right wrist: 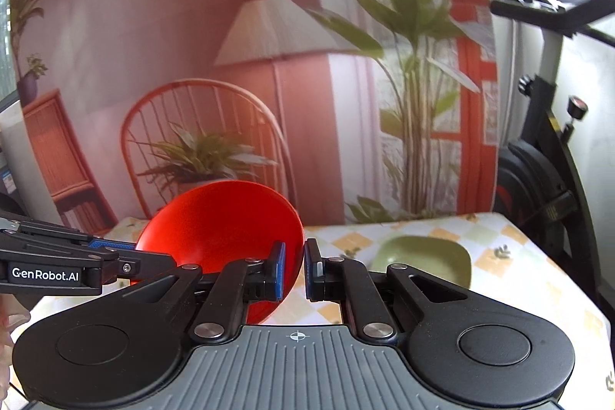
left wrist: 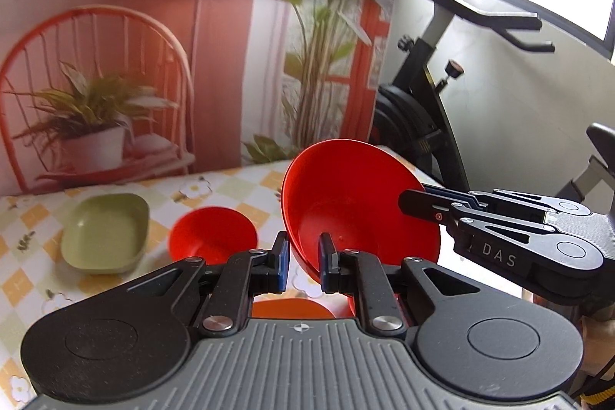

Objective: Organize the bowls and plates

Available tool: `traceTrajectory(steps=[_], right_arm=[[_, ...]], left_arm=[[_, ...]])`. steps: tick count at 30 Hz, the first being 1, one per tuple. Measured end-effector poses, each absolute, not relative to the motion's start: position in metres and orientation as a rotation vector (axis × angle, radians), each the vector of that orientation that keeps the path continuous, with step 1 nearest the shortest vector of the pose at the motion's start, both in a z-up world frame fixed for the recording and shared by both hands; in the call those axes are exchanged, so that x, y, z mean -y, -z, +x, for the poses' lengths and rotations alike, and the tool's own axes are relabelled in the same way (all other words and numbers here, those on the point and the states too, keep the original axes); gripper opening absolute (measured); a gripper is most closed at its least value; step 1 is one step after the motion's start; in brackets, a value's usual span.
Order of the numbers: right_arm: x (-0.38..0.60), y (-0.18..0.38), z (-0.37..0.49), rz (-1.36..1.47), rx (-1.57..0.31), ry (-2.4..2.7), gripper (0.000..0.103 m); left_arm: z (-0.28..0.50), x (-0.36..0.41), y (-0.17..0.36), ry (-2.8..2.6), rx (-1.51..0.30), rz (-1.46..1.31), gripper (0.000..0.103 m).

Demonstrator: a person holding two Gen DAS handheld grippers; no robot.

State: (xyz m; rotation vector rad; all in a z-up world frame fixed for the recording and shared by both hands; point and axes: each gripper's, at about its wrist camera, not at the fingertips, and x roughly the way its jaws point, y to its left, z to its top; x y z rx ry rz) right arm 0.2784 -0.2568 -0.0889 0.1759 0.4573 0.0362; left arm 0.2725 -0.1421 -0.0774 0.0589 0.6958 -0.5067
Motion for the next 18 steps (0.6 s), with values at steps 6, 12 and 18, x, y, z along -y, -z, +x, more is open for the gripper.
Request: traceTrajectory(steps=[6, 12, 18], right_arm=[[0.297, 0.123, 0.28, 0.237, -0.497, 0.021, 0.009], [0.328, 0.153, 0.274, 0.274, -0.542, 0.07, 0.009], [0.345, 0.182, 0.266, 0.313, -0.606, 0.089, 0.009]], left_arm=[[0.294, 0.184, 0.106, 0.552, -0.763, 0.115, 0.016], [0.306, 0.219, 0.138, 0.596, -0.851, 0.155, 0.017], [0.309, 0.237, 0.171, 0.614, -0.943, 0.172, 0.017]])
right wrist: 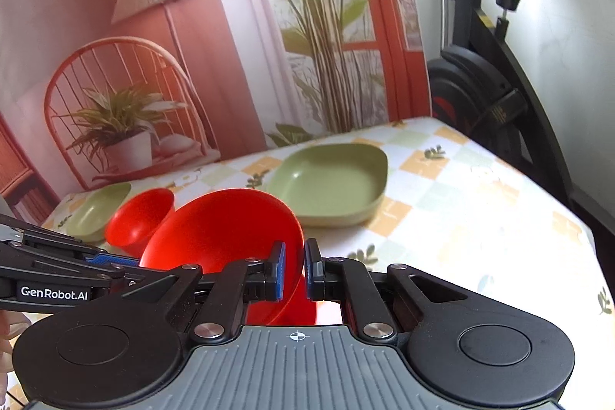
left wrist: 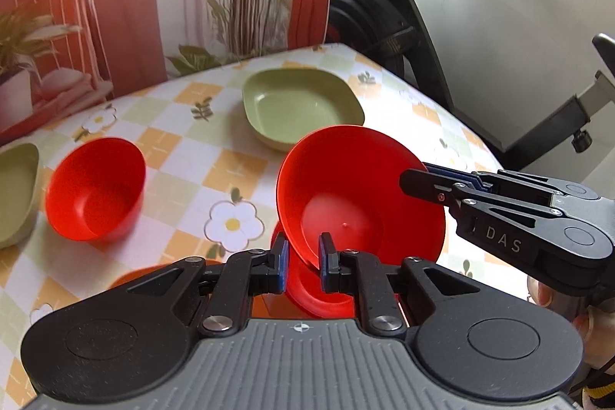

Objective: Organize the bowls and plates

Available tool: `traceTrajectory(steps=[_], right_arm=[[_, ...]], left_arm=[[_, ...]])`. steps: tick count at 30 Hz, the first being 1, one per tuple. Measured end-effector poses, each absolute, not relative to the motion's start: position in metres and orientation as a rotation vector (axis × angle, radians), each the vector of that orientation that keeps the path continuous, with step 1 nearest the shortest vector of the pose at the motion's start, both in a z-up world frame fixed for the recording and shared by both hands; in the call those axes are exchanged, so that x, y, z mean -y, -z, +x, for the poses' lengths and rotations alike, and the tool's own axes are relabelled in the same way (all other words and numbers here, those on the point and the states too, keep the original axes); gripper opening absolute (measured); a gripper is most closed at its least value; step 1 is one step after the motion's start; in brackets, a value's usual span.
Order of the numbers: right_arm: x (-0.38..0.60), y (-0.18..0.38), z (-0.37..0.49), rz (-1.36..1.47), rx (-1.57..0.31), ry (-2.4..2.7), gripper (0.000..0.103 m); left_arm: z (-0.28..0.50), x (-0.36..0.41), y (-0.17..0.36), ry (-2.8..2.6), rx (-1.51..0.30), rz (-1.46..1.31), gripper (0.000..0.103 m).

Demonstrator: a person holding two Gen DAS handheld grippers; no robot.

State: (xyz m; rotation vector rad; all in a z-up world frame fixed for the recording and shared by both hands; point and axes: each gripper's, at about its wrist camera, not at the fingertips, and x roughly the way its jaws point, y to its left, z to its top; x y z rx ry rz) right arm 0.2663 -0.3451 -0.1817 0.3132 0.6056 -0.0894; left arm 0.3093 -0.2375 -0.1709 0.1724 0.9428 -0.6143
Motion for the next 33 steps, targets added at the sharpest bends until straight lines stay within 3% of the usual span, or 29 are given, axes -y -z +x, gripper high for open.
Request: traceTrajectory(steps=[33], right_arm=[[0.345, 0.208, 0.262, 0.367, -0.669, 0.107, 0.01]], left_arm=[[0.312, 0.251, 0.192, 0.606, -0.966, 0.295, 0.017]])
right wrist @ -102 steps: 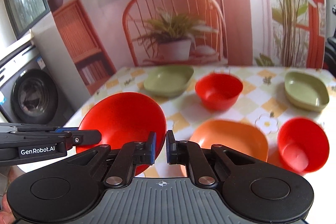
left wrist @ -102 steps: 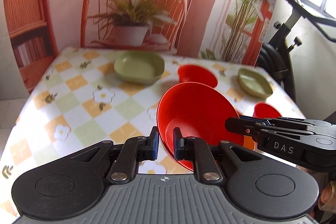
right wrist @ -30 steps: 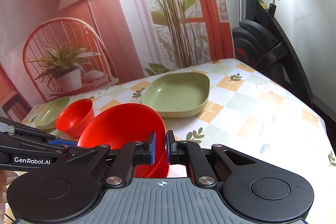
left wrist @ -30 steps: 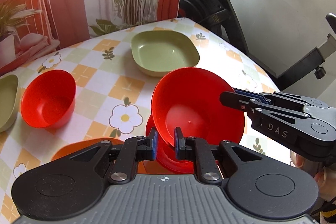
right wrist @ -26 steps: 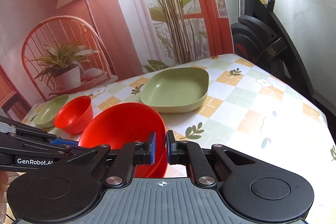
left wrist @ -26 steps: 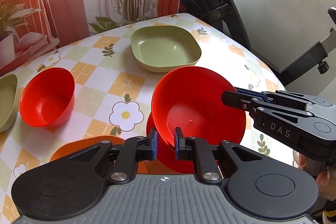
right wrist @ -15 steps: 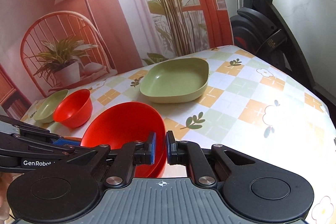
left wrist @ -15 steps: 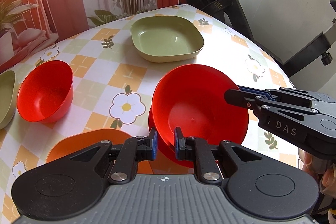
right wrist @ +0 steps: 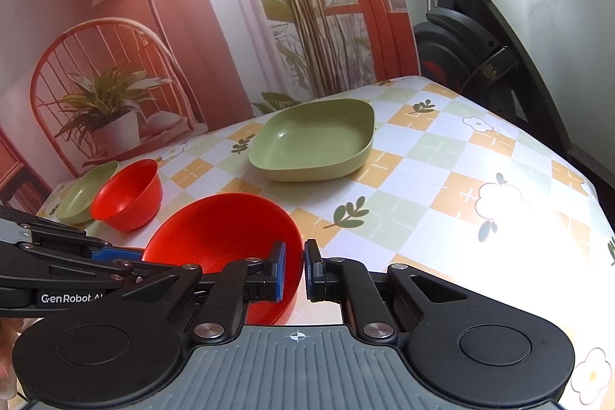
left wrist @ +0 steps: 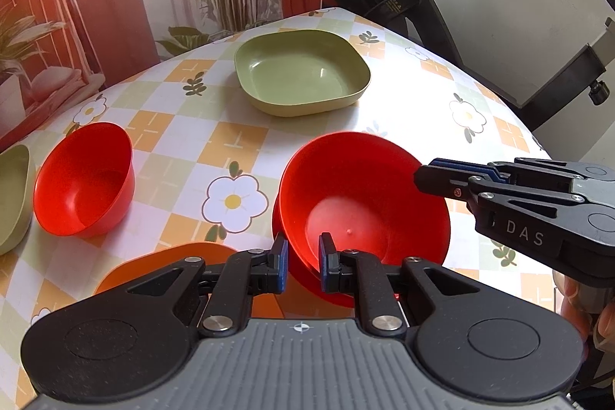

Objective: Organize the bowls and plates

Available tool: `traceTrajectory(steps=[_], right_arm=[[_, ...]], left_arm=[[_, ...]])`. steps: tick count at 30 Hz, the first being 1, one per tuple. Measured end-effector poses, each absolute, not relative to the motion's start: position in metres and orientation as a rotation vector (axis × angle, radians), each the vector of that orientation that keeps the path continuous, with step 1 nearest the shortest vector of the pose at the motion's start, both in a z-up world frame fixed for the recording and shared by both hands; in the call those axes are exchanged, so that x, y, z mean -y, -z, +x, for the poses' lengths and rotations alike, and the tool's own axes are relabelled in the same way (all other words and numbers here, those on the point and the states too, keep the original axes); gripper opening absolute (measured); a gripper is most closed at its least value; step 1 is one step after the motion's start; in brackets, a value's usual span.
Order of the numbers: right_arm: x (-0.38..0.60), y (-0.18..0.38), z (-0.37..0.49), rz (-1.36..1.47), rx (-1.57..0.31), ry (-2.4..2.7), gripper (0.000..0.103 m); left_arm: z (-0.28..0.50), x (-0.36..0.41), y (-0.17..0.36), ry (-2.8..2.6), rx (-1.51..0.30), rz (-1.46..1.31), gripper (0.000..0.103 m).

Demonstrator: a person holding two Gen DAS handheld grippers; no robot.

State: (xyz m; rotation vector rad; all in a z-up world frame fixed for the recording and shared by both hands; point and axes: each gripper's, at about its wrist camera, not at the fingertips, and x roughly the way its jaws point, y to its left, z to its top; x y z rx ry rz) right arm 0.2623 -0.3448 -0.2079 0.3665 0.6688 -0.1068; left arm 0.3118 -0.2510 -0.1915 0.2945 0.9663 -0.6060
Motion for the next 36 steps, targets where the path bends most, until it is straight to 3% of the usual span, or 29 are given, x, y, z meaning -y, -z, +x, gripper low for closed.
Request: traceTrajectory(steps=[8, 16, 20, 36], right_arm=[[0.339, 0.2, 0.263, 0.341, -0.668, 0.113, 0.01], [0.332, 0.182, 0.269, 0.343, -0.629, 0.119, 0.012], [0.32, 0.168, 0.274, 0.321, -0.587, 0.086, 0.016], [0.256, 0.157, 0.339, 0.346, -0.596, -0.029, 0.017]], left_arm=[[0.311, 0.246, 0.19, 0.611, -0.953, 0.301, 0.026], [0.318, 0.222, 0.175, 0.597, -0.898, 0.23, 0.027], [0.324, 0.198, 0.162, 0.583, -0.842, 0.192, 0.039], [0.386, 0.092, 0.141, 0.345, -0.735, 0.004, 0.039]])
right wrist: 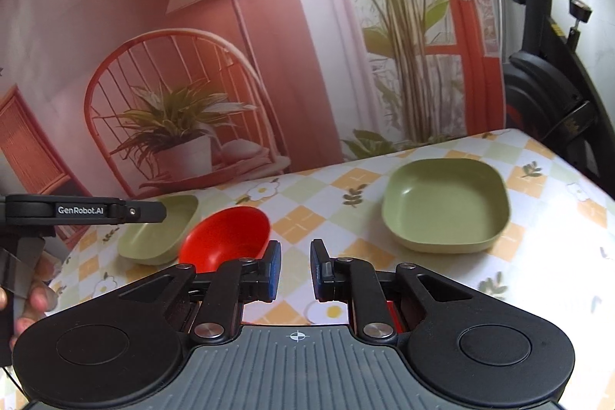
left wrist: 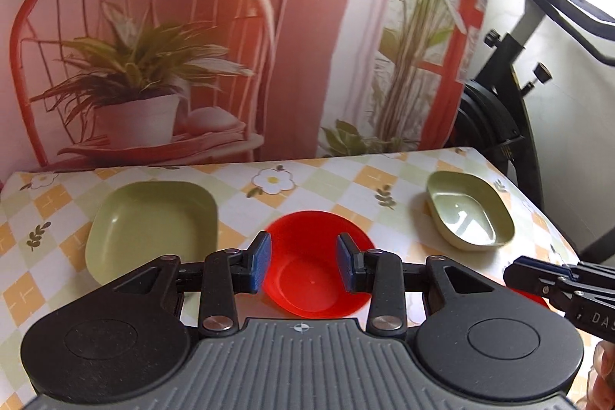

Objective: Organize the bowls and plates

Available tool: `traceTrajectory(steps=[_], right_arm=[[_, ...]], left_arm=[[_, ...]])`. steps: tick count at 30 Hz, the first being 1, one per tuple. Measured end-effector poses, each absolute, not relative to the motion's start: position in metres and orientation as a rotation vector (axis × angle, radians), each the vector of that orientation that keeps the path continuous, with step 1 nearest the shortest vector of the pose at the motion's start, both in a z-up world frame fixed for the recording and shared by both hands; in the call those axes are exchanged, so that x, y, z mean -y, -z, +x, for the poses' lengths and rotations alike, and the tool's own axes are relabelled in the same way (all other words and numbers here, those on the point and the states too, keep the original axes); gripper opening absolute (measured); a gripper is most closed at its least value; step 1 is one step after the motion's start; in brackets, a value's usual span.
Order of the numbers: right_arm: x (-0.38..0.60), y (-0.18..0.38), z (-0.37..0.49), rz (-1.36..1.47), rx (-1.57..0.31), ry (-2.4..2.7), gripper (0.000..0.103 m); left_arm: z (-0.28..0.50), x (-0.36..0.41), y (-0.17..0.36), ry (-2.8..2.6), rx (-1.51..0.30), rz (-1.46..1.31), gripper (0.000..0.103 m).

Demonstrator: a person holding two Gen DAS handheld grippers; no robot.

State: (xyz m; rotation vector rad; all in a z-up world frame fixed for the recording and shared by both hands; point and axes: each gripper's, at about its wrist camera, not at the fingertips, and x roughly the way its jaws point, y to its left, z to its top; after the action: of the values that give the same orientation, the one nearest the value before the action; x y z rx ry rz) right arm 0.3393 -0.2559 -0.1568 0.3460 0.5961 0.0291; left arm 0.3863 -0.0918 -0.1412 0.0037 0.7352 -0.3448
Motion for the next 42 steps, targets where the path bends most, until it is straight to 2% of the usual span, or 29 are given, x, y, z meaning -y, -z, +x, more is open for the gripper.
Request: traceTrajectory(steps=[10, 27, 30, 32, 37, 42], right_arm=[[0.226, 0.177, 0.399, 0.49, -0.693, -0.022, 0.017], [0.206, 0.215, 0.451, 0.49, -0.843, 0.038, 0.02], [0.206, 0.217, 0.452, 0.497, -0.846, 0.041, 0.02], [0.206, 0.217, 0.453, 0.499, -0.846, 0.044, 0.02], [0.205, 0.218, 0.456, 0.507, -0.85, 0.041, 0.015], [0.202, 0.215, 0.454, 0.503, -0.835, 0.043, 0.012]], left_arm=[[0.412, 0.072, 0.175, 0.358, -0.759, -0.052, 0.039], [0.421, 0.07, 0.204, 0.425, -0.802, -0.06, 0.038], [0.421, 0.068, 0.209, 0.428, -0.812, -0.077, 0.032], [0.422, 0.068, 0.211, 0.413, -0.82, -0.073, 0.021], [0.428, 0.067, 0.212, 0.384, -0.832, -0.094, 0.015], [0.425, 0.069, 0.211, 0.378, -0.812, -0.086, 0.012]])
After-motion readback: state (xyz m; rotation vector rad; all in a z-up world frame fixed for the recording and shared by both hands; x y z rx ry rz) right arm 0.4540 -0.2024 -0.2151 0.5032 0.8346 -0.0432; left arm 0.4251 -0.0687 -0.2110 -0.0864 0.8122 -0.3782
